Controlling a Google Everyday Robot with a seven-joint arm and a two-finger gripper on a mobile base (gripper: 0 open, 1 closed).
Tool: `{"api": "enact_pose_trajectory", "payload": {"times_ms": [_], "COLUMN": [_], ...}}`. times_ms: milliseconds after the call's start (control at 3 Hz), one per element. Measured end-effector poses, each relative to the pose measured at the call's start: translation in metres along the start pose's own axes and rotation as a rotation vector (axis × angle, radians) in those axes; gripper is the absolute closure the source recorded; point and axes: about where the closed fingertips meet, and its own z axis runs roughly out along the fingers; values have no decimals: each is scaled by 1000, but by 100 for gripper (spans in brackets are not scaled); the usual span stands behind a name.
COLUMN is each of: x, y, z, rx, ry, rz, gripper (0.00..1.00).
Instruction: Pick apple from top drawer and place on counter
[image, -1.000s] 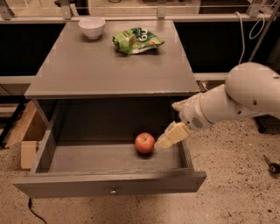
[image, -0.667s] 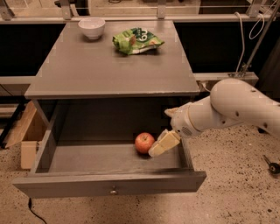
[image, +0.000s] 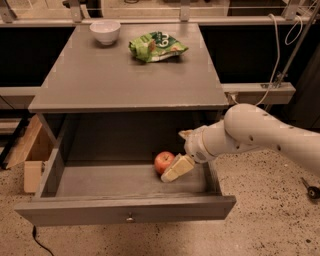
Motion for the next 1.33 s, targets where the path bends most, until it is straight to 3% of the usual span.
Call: {"api": "enact_pose_trajectory", "payload": {"times_ms": [1000, 1333], "x": [21, 25], "y": [0, 1], "z": [49, 58], "rx": [-48, -51], "ry": [-8, -3], "rz": [21, 21], "gripper": [0, 19]}}
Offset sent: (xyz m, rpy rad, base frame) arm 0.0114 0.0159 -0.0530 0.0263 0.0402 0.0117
